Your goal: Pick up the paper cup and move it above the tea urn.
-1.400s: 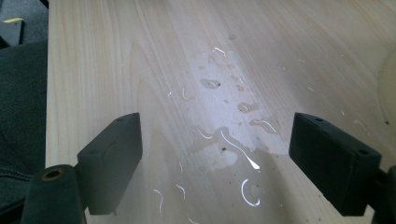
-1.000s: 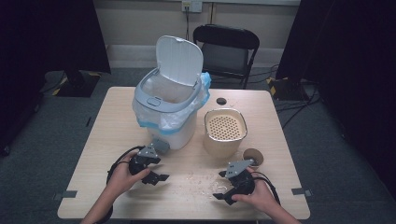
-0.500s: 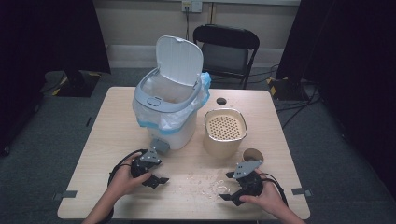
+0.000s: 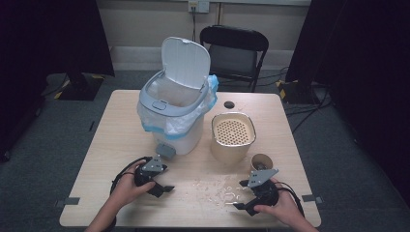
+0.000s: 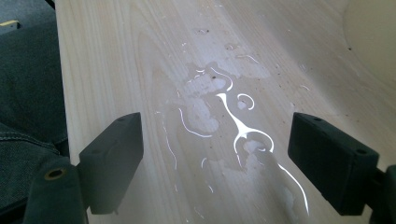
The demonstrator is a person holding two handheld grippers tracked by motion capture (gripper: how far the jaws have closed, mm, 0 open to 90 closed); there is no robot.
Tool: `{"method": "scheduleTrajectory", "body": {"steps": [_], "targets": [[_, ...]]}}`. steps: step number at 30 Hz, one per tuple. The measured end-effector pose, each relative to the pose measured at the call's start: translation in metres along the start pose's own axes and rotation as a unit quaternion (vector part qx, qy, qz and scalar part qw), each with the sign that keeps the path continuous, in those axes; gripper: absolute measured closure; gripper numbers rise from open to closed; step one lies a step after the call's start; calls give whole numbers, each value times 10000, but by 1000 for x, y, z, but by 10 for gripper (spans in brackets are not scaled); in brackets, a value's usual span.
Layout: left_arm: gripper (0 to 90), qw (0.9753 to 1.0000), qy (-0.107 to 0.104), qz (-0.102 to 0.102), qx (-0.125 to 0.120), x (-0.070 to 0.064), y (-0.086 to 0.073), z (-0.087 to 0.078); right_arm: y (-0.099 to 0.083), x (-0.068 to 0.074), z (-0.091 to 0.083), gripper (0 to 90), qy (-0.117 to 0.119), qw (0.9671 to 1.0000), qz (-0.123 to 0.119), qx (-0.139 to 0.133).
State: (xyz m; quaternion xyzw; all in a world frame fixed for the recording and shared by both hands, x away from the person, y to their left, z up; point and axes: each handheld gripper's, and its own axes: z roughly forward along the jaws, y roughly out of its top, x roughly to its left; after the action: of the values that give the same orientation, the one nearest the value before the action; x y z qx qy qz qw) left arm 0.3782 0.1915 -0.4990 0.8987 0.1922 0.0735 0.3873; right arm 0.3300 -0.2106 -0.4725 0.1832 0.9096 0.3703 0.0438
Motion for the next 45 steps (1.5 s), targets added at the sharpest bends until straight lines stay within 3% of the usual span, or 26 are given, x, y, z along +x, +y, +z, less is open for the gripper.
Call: {"method": "scheduleTrajectory", "body": {"steps": [9, 23, 37, 45], "targets": [[124, 9999, -49, 17, -147, -1, -4, 1, -4, -3, -10, 182, -103, 9999, 56, -59], [112, 9999, -30, 16, -130, -2, -4, 1, -17, -3, -17, 187, -47, 9999, 165, 5], [109, 9999, -35, 18, -134, -2, -3, 1, -33, -4, -34, 193, -64, 9995, 307, -48], [109, 9999, -38, 28, -131, -2, -3, 1, -44, -5, -45, 193, -186, 9991, 383, 12]]}}
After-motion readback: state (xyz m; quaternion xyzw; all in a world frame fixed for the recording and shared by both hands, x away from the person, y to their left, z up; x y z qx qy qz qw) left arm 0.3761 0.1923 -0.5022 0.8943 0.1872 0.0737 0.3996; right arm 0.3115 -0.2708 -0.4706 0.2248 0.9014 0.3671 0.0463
